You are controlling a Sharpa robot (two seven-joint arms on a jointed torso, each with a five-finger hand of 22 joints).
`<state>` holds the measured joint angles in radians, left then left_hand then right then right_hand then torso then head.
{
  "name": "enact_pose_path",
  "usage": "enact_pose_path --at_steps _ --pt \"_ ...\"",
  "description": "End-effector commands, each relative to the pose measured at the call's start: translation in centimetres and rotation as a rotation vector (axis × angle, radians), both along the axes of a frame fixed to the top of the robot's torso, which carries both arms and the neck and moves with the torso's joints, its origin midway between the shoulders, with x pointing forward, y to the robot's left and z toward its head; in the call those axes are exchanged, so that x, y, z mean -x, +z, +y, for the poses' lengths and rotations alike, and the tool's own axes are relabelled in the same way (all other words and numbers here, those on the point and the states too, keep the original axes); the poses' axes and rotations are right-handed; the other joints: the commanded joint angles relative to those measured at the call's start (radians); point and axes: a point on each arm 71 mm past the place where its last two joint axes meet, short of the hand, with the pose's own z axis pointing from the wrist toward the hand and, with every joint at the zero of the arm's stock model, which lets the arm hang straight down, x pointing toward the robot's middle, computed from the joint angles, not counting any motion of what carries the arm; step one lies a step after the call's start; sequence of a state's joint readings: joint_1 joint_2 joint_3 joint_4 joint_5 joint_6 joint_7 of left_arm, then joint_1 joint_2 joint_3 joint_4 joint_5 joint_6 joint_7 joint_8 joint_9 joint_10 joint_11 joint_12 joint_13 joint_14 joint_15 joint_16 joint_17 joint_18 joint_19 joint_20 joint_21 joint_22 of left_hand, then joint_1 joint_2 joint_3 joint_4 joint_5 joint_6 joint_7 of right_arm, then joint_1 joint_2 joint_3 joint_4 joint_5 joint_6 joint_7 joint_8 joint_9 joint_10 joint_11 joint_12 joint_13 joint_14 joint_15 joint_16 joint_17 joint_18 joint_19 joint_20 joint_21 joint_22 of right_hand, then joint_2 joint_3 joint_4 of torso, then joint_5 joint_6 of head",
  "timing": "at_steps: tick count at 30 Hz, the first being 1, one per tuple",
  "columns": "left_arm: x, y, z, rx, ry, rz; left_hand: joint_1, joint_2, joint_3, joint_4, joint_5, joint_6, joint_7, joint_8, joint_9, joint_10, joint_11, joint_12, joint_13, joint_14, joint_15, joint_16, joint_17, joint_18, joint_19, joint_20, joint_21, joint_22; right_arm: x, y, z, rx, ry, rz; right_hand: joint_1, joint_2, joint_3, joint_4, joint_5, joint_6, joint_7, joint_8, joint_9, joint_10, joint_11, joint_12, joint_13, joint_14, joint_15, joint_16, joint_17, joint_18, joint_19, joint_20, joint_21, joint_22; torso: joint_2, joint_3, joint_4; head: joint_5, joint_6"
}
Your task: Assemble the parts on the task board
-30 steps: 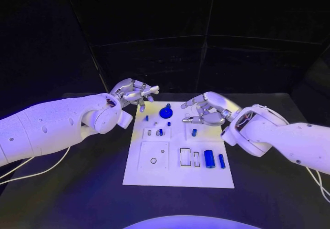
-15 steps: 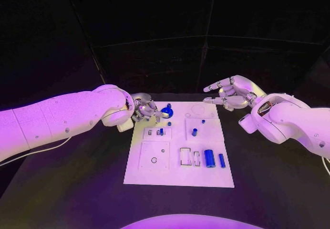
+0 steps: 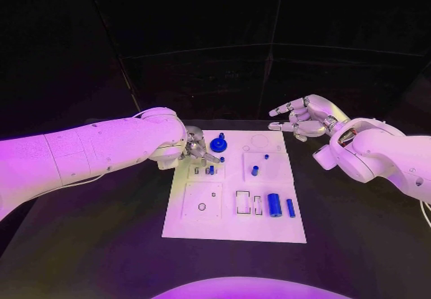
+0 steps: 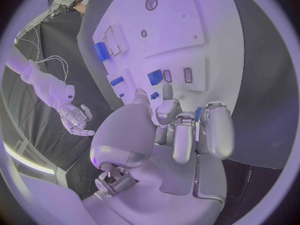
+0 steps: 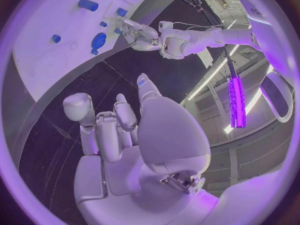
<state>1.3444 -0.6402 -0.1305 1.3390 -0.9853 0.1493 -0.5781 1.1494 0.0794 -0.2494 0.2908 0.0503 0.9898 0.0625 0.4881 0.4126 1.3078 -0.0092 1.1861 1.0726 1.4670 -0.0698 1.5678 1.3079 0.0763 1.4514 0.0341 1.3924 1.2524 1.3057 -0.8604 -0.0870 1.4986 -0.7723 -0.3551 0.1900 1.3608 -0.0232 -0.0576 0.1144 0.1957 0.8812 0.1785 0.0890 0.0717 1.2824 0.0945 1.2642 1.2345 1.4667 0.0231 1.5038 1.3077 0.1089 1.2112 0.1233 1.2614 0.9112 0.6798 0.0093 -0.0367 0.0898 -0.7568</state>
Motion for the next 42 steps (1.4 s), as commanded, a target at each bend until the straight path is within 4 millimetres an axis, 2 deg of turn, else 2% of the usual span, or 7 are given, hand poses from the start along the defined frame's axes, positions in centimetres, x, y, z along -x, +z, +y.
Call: enact_pose_path --at_steps 1,16,32,42 --pt "-0.1 -0.1 0.1 -0.08 -0.005 0.015 -0.006 0.003 -0.006 0.0 -0.002 -0.007 0.001 0.004 0.002 -0.006 0.0 0.006 0.002 0.104 -0.002 0.003 0.263 -0.016 0.007 0.002 0.005 0.003 -0.1 0.1 0.0 -0.006 -0.002 0.011 0.003 0.008 -0.006 0.0 0.009 0.007 0.001 0.005 -0.001 -0.006 -0.001 -0.007 -0.002 0.065 -0.007 -0.004 0.113 0.017 -0.005 0.001 -0.006 -0.002 0.0 -0.0001 0.0 0.0 -0.003" --pt "0.2 -0.6 -1.2 -0.115 -0.048 0.047 -0.004 0.013 -0.012 -0.003 -0.002 -0.013 -0.001 0.016 0.017 -0.005 -0.001 0.01 0.007 0.104 -0.003 0.003 0.263 -0.019 0.013 0.001 0.014 0.019 -0.5 -0.1 0.3 -0.001 -0.004 0.017 0.003 0.012 -0.015 0.002 0.022 0.008 0.0 0.005 -0.002 -0.003 -0.002 -0.006 -0.003 0.064 -0.008 -0.007 0.109 0.018 -0.005 0.0 -0.011 -0.008 -0.001 -0.0004 0.0004 -0.001 -0.015" --pt "0.2 -0.6 -2.3 -0.115 -0.068 0.048 0.014 0.025 -0.011 -0.007 -0.002 -0.02 -0.002 0.028 0.034 -0.009 -0.002 0.007 0.004 0.104 -0.004 0.003 0.263 -0.019 0.014 0.0 0.014 0.021 -0.8 -0.2 0.4 0.003 -0.006 0.022 0.004 0.015 -0.022 0.003 0.035 0.009 0.0 0.006 -0.002 -0.003 -0.003 -0.006 -0.004 0.064 -0.009 -0.009 0.108 0.018 -0.005 -0.001 -0.014 -0.011 -0.002 0.0002 0.0009 0.0 -0.021" --pt "0.2 -0.5 -2.7 -0.11 -0.075 0.045 0.071 0.062 0.018 -0.021 -0.002 -0.035 -0.003 0.045 0.062 -0.012 -0.003 0.002 0.0 0.104 -0.005 0.003 0.263 -0.019 0.013 -0.001 0.014 0.023 -0.9 -0.3 0.4 0.005 -0.007 0.024 0.005 0.016 -0.025 0.004 0.041 0.009 -0.001 0.007 -0.002 -0.004 -0.004 -0.008 -0.006 0.064 -0.009 -0.011 0.104 0.019 -0.007 -0.002 -0.018 -0.018 -0.002 -0.0002 0.0005 -0.002 -0.023"
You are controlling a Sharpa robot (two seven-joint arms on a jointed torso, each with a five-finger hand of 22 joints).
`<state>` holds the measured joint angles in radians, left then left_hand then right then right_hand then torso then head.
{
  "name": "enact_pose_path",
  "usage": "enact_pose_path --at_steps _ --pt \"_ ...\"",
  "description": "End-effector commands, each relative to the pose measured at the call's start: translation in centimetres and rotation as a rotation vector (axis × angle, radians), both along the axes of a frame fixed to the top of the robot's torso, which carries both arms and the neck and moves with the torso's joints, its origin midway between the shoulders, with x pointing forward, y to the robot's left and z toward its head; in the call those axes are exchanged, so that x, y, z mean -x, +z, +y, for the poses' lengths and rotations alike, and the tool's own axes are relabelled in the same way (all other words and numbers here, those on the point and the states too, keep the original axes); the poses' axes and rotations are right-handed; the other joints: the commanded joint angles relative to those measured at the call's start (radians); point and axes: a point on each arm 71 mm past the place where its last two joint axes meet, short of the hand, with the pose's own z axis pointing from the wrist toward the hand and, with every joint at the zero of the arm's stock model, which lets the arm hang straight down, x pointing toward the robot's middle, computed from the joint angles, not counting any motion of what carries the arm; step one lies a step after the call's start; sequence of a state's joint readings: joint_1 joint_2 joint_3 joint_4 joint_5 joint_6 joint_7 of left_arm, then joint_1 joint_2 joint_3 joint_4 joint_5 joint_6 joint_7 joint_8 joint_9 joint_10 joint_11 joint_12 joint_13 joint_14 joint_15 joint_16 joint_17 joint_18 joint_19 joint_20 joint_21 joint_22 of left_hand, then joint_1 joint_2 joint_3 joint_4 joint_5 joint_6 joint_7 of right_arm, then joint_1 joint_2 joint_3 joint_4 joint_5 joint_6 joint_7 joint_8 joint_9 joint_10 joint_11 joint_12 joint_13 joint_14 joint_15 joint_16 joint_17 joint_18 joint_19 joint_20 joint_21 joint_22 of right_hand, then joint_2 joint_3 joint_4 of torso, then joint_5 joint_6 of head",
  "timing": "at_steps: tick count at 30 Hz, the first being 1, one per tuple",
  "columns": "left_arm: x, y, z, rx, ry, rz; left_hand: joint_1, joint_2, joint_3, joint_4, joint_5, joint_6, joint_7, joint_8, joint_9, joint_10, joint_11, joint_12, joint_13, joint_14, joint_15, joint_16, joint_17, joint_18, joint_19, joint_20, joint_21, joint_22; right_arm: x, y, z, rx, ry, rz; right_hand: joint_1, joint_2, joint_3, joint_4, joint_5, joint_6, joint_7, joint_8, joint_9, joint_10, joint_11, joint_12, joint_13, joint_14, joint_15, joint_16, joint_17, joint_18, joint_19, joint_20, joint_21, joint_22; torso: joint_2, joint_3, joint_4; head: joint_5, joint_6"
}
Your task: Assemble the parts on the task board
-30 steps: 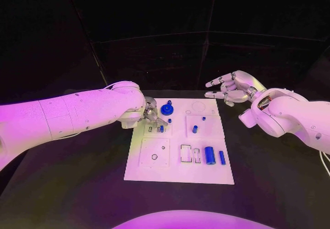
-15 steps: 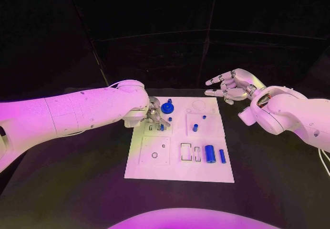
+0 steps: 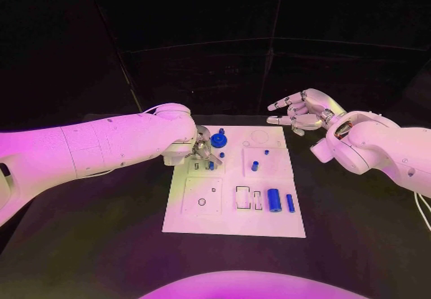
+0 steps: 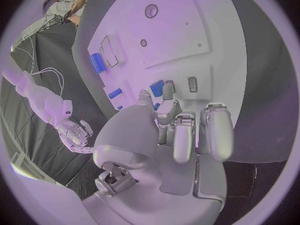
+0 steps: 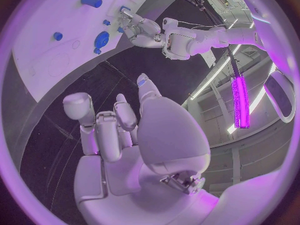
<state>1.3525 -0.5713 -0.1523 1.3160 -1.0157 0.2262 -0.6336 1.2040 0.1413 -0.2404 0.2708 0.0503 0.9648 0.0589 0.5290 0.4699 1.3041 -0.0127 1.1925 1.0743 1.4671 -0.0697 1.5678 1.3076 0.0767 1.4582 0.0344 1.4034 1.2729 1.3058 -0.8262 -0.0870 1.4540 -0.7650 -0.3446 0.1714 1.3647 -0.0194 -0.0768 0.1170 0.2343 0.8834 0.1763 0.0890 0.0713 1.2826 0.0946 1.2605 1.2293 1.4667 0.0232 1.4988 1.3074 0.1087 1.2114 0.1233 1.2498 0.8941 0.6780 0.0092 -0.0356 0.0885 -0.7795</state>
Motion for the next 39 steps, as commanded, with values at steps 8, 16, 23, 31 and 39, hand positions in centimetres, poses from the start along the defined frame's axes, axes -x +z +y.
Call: enact_pose_path --at_steps 8,16,23,31,39 --pt "-0.01 0.07 -0.27 -0.009 -0.011 0.004 0.066 0.018 0.046 -0.024 -0.001 -0.023 0.001 0.014 0.024 -0.01 0.0 -0.007 -0.002 0.104 -0.005 0.003 0.263 -0.019 0.006 -0.001 0.004 0.005 -0.17 0.05 0.14 -0.001 0.008 0.006 0.006 0.014 -0.013 0.001 0.018 0.008 0.001 0.007 -0.002 -0.005 -0.004 -0.005 -0.003 0.064 -0.01 -0.008 0.103 0.02 -0.008 -0.003 -0.01 -0.006 0.0 -0.0002 0.0004 -0.004 -0.002" --pt "0.08 0.02 -0.28 -0.006 -0.011 0.017 0.118 0.021 0.088 -0.056 -0.001 -0.032 -0.003 0.02 0.039 -0.011 -0.003 -0.01 -0.002 0.104 -0.008 0.003 0.263 -0.019 0.006 -0.003 0.004 0.008 -0.2 0.0 0.17 0.001 0.011 0.01 0.01 0.017 -0.017 0.0 0.031 0.008 0.0 0.007 -0.002 -0.004 -0.005 -0.005 -0.004 0.064 -0.011 -0.009 0.103 0.02 -0.007 -0.003 -0.012 -0.007 0.0 -0.0005 0.0001 -0.004 -0.006" --pt "0.14 0.03 -0.23 0.005 -0.005 0.019 0.162 0.016 0.127 -0.087 -0.001 -0.038 -0.008 0.021 0.048 -0.012 -0.008 -0.014 -0.004 0.104 -0.011 0.003 0.263 -0.019 0.006 -0.006 0.004 0.01 -0.24 -0.03 0.26 0.002 0.014 0.012 0.012 0.018 -0.019 0.0 0.038 0.009 0.0 0.008 -0.002 -0.005 -0.005 -0.006 -0.005 0.064 -0.011 -0.009 0.102 0.02 -0.007 -0.004 -0.014 -0.009 0.0 -0.0005 0.0011 -0.005 -0.008" --pt "0.25 0.09 -0.11 0.034 0.009 0.016 0.239 0.009 0.214 -0.144 0.002 -0.047 -0.015 0.017 0.056 -0.018 -0.015 -0.028 -0.012 0.104 -0.018 0.003 0.263 -0.02 0.007 -0.012 0.005 0.015 -0.29 -0.04 0.31 0.001 0.015 0.011 0.012 0.019 -0.02 0.0 0.04 0.009 0.0 0.008 -0.002 -0.006 -0.005 -0.007 -0.006 0.064 -0.011 -0.01 0.103 0.02 -0.007 -0.004 -0.014 -0.01 -0.001 -0.0008 0.0017 -0.004 -0.009" --pt "0.38 0.27 0.16 0.071 0.027 -0.008 0.252 -0.035 0.386 -0.182 0.003 -0.058 -0.01 0.015 0.078 -0.017 -0.012 -0.049 -0.026 0.104 -0.016 0.003 0.263 -0.021 0.008 -0.012 0.007 0.023 -0.39 -0.05 0.31 0.001 0.015 0.009 0.012 0.019 -0.021 0.001 0.042 0.009 0.0 0.008 -0.002 -0.005 -0.005 -0.007 -0.006 0.064 -0.011 -0.01 0.102 0.02 -0.007 -0.004 -0.014 -0.01 0.0 -0.0004 0.0014 -0.002 -0.008"
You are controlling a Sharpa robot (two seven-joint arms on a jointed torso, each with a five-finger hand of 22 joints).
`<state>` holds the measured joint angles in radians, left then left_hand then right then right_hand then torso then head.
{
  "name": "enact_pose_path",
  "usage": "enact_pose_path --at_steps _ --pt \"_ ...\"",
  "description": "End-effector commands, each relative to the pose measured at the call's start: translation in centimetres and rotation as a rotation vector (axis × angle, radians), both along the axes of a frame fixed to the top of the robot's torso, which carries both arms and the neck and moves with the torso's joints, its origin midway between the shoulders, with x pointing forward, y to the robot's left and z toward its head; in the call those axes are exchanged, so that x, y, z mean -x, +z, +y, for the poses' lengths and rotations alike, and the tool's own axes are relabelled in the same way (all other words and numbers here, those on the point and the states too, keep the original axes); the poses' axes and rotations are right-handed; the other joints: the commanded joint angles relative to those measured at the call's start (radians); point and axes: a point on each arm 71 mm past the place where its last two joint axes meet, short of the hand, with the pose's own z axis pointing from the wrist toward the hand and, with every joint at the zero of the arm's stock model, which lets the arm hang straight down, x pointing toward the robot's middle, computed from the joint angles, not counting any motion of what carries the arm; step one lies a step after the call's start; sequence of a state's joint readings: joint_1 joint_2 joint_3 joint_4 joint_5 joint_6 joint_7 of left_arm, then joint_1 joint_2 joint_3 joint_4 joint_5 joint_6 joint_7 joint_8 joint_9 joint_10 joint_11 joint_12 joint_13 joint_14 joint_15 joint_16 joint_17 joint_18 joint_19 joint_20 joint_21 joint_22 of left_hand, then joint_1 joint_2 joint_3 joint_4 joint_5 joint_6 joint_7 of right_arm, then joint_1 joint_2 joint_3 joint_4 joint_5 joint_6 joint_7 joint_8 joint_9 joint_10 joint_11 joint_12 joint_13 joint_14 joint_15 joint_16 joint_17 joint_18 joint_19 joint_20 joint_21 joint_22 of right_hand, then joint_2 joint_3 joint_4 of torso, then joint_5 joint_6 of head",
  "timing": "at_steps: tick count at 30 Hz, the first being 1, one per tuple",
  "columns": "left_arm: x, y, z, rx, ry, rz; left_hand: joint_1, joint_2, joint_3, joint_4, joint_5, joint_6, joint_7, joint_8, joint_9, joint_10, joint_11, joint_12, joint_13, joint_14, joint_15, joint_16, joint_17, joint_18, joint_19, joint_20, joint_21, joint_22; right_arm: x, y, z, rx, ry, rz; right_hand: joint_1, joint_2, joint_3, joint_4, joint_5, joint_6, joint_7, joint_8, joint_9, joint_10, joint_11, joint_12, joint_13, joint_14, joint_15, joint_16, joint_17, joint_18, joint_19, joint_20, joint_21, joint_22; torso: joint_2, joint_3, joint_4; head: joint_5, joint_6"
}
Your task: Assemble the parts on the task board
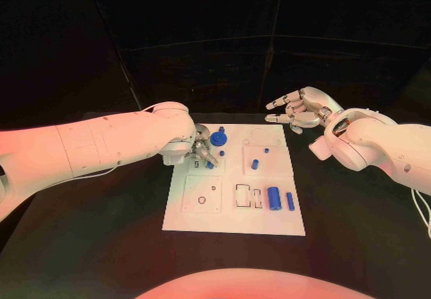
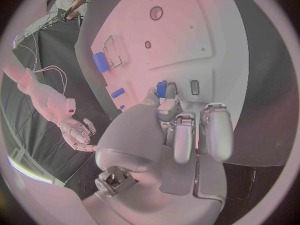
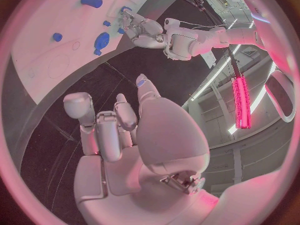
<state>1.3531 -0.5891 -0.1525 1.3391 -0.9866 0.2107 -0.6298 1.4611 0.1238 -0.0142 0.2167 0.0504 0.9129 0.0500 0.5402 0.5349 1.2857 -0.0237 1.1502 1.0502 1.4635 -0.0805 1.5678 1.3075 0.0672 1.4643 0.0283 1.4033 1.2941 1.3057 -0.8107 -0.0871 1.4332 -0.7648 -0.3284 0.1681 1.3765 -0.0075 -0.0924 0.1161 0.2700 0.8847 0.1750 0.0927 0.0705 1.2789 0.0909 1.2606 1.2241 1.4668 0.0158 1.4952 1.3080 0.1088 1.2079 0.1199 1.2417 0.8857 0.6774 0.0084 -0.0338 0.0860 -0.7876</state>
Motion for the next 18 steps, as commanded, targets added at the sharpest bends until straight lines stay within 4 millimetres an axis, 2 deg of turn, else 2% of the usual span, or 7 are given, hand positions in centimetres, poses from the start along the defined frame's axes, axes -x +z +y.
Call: enact_pose_path --at_steps 1,2,3,4,5,6,18 --pt "0.0 0.2 0.0 0.043 0.019 -0.02 -0.009 -0.026 0.181 -0.13 0.002 -0.008 -0.001 0.005 0.016 0.001 -0.001 -0.008 -0.003 0.107 -0.005 0.003 0.263 -0.012 0.003 -0.005 0.007 0.003 0.0 0.1 0.1 -0.005 0.009 -0.003 0.0 0.007 -0.006 0.002 0.007 0.007 0.001 0.004 -0.001 -0.002 -0.002 -0.007 -0.001 0.064 -0.004 -0.006 0.102 0.02 -0.003 0.0 -0.006 -0.001 0.001 0.0004 -0.0001 0.001 0.001" --pt "0.0 0.3 0.1 0.052 0.025 -0.025 -0.046 -0.056 0.265 -0.126 0.0 -0.008 0.0 0.01 0.031 0.006 0.005 -0.011 -0.005 0.107 -0.003 0.003 0.263 -0.012 0.003 -0.004 0.008 0.007 -0.1 0.1 0.0 -0.005 0.008 -0.003 0.0 0.007 -0.006 0.002 0.007 0.007 0.001 0.004 -0.001 -0.002 -0.002 -0.007 -0.001 0.064 -0.004 -0.006 0.102 0.02 -0.003 0.0 -0.006 -0.001 0.001 0.0006 0.0004 0.001 0.002" --pt "0.1 0.3 0.2 0.058 0.029 -0.028 -0.046 -0.066 0.288 -0.132 0.002 -0.008 0.001 0.012 0.034 0.006 0.003 -0.011 -0.005 0.107 -0.005 0.003 0.263 -0.012 0.003 -0.004 0.008 0.007 -0.1 0.1 0.0 -0.005 0.007 -0.004 0.0 0.007 -0.006 0.002 0.007 0.007 0.001 0.004 -0.001 -0.002 -0.002 -0.007 -0.001 0.064 -0.004 -0.006 0.102 0.02 -0.004 0.0 -0.006 -0.002 0.0 0.0004 0.0001 0.001 0.002" --pt "0.1 0.3 0.3 0.065 0.033 -0.033 -0.078 -0.103 0.356 -0.133 -0.001 -0.011 0.0 0.015 0.045 0.009 0.01 -0.013 -0.006 0.107 -0.009 0.003 0.263 -0.012 0.003 -0.002 0.008 0.008 -0.1 0.1 0.0 -0.005 0.006 -0.004 -0.001 0.007 -0.006 0.002 0.008 0.007 0.001 0.004 -0.001 -0.002 -0.002 -0.007 -0.002 0.064 -0.004 -0.007 0.101 0.02 -0.004 0.0 -0.007 -0.004 0.0 0.0004 0.0002 0.002 0.001" --pt "0.2 0.4 0.4 0.072 0.039 -0.038 -0.083 -0.109 0.386 -0.138 0.003 -0.01 -0.001 0.017 0.05 0.01 0.003 -0.013 -0.006 0.107 -0.005 0.003 0.263 -0.012 0.003 -0.002 0.007 0.009 -0.1 0.1 -0.1 -0.005 0.005 -0.005 -0.001 0.007 -0.006 0.002 0.008 0.007 0.001 0.004 -0.001 -0.002 -0.002 -0.007 -0.002 0.064 -0.004 -0.007 0.101 0.02 -0.004 0.0 -0.007 -0.004 0.0 0.0003 -0.0001 0.002 0.001" --pt "0.3 0.5 0.6 0.084 0.05 -0.047 -0.122 -0.146 0.47 -0.142 0.0 -0.011 0.0 0.023 0.065 0.014 0.003 -0.013 -0.006 0.107 -0.004 0.003 0.263 -0.012 0.003 -0.002 0.007 0.011 -0.2 0.1 -0.1 -0.004 0.003 -0.006 -0.001 0.007 -0.006 0.002 0.008 0.007 0.001 0.004 -0.001 -0.002 -0.002 -0.007 -0.002 0.064 -0.004 -0.007 0.101 0.02 -0.004 0.0 -0.007 -0.004 0.0 0.0003 -0.0001 0.003 0.001" --pt "1.2 1.0 2.1 0.151 0.115 -0.112 -0.193 -0.2 0.642 -0.178 0.001 -0.014 0.001 0.045 0.109 0.024 0.001 -0.01 -0.004 0.107 -0.003 0.003 0.263 -0.013 0.006 -0.003 0.008 0.018 -0.3 0.1 -0.5 -0.002 -0.006 -0.009 -0.004 0.008 -0.01 0.005 0.009 0.007 0.001 0.004 -0.001 -0.002 -0.001 -0.007 -0.002 0.064 -0.004 -0.007 0.101 0.02 -0.004 -0.001 -0.008 -0.004 0.0 0.0006 0.0002 0.006 -0.002"
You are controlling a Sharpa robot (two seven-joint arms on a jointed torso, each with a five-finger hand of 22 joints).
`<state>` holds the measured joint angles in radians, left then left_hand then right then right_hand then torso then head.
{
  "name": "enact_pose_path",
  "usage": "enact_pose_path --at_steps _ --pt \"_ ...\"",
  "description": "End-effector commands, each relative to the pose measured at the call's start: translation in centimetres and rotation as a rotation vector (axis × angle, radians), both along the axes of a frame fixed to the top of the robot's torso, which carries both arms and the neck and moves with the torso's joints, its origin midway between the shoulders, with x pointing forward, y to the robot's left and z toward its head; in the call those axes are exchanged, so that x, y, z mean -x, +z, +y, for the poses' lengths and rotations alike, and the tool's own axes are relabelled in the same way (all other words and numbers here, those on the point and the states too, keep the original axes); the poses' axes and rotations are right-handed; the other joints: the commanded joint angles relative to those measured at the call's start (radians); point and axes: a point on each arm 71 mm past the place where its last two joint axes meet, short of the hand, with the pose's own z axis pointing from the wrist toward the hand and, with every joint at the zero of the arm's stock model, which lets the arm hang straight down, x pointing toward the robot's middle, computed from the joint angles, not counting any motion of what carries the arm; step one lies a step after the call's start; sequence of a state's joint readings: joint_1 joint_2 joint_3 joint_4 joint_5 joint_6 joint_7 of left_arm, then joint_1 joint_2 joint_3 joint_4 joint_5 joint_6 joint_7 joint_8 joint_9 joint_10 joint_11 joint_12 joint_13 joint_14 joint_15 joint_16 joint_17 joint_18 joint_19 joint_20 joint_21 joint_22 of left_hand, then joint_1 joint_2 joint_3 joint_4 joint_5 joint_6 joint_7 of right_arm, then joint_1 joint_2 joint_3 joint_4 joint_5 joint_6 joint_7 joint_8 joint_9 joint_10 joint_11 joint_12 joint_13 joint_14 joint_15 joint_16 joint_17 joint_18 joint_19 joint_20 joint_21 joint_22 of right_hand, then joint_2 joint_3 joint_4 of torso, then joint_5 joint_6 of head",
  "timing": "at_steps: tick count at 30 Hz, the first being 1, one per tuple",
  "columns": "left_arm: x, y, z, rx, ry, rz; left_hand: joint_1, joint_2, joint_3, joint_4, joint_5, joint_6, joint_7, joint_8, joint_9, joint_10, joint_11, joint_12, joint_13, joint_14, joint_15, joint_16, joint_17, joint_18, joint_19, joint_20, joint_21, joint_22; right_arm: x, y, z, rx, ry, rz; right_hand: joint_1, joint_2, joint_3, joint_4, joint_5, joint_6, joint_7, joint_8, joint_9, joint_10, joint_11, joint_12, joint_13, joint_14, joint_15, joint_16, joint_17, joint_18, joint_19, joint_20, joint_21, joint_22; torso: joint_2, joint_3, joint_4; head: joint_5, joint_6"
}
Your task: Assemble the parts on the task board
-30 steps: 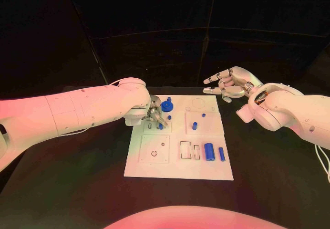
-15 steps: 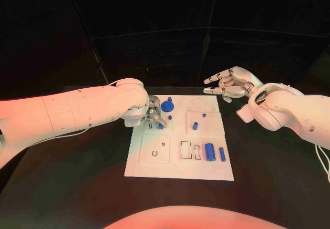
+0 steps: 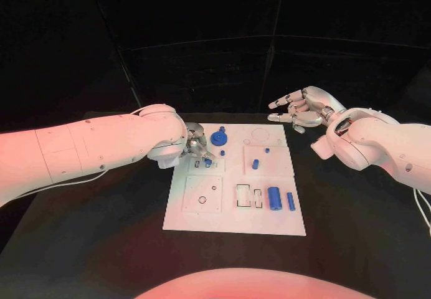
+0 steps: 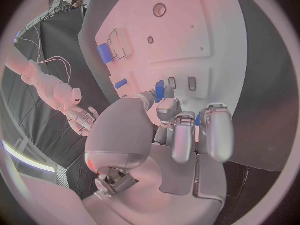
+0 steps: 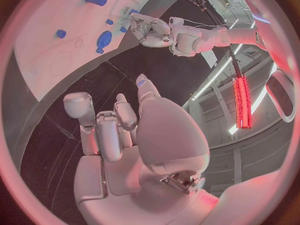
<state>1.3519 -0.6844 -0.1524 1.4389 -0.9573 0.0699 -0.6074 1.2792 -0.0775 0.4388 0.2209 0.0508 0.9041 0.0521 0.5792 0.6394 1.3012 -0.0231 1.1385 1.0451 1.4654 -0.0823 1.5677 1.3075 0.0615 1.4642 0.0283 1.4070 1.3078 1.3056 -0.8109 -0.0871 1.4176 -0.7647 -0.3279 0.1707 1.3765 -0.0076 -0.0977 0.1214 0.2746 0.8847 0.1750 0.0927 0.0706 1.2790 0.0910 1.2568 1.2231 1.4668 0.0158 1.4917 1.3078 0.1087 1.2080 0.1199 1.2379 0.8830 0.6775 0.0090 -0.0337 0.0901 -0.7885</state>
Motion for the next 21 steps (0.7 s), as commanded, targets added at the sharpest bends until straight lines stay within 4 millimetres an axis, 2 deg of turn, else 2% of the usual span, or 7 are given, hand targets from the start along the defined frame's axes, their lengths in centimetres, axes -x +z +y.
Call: enact_pose_path --at_steps 1,7,11,16,21 --pt "0.1 0.3 0.1 0.053 0.036 -0.054 -0.013 -0.001 0.193 -0.184 0.001 -0.006 -0.001 0.007 0.006 0.009 0.0 0.002 0.001 0.105 -0.001 0.003 0.263 -0.007 0.006 -0.003 0.004 0.004 0.0 0.2 0.0 -0.006 0.007 -0.007 -0.004 0.008 -0.005 0.0 0.004 0.007 0.001 0.004 -0.001 -0.002 -0.002 -0.004 -0.001 0.064 -0.004 -0.003 0.101 0.02 -0.004 -0.001 -0.004 -0.001 0.0 0.0 0.0001 0.002 0.0" --pt "0.4 0.0 0.3 0.059 0.046 -0.107 -0.018 -0.006 0.205 -0.189 0.001 -0.006 -0.001 0.009 0.011 0.01 0.0 0.002 0.002 0.105 -0.002 0.003 0.263 -0.007 0.006 -0.003 0.005 0.006 0.0 0.2 -0.1 -0.006 0.005 -0.007 -0.004 0.008 -0.005 0.0 0.004 0.007 0.001 0.004 -0.001 -0.002 -0.002 -0.004 -0.001 0.064 -0.004 -0.003 0.101 0.02 -0.004 -0.001 -0.004 -0.001 -0.001 0.0004 0.0005 0.005 -0.001" --pt "0.7 -0.4 0.4 0.06 0.052 -0.167 -0.022 -0.01 0.217 -0.193 0.001 -0.005 -0.001 0.012 0.015 0.013 -0.001 0.003 0.002 0.105 -0.002 0.003 0.263 -0.007 0.007 -0.003 0.005 0.007 0.0 0.2 -0.1 -0.006 0.005 -0.007 -0.005 0.008 -0.006 0.001 0.004 0.007 0.001 0.004 -0.001 -0.003 -0.002 -0.004 -0.002 0.064 -0.004 -0.004 0.101 0.02 -0.004 -0.001 -0.004 -0.002 -0.001 -0.0006 -0.0011 0.007 -0.002" --pt "0.9 -1.0 0.4 0.06 0.064 -0.214 -0.025 -0.012 0.226 -0.195 0.001 -0.004 -0.002 0.014 0.018 0.014 -0.001 0.004 0.003 0.105 -0.002 0.003 0.263 -0.008 0.008 -0.003 0.006 0.009 0.0 0.2 -0.1 -0.005 0.005 -0.007 -0.006 0.008 -0.007 0.002 0.003 0.007 0.001 0.004 -0.001 -0.003 -0.001 -0.004 -0.002 0.064 -0.004 -0.004 0.101 0.021 -0.004 -0.001 -0.005 -0.002 -0.001 -0.0002 -0.0023 0.008 -0.002" --pt "1.1 -1.6 0.4 0.053 0.064 -0.226 -0.027 -0.014 0.23 -0.196 0.001 -0.004 -0.002 0.015 0.02 0.015 -0.002 0.005 0.004 0.105 -0.003 0.003 0.263 -0.008 0.008 -0.004 0.006 0.009 0.0 0.2 -0.2 -0.005 0.004 -0.007 -0.007 0.008 -0.008 0.002 0.003 0.007 0.001 0.004 -0.001 -0.003 -0.001 -0.004 -0.002 0.064 -0.004 -0.004 0.101 0.021 -0.004 -0.001 -0.005 -0.003 0.0 -0.0015 -0.0023 0.008 -0.001"
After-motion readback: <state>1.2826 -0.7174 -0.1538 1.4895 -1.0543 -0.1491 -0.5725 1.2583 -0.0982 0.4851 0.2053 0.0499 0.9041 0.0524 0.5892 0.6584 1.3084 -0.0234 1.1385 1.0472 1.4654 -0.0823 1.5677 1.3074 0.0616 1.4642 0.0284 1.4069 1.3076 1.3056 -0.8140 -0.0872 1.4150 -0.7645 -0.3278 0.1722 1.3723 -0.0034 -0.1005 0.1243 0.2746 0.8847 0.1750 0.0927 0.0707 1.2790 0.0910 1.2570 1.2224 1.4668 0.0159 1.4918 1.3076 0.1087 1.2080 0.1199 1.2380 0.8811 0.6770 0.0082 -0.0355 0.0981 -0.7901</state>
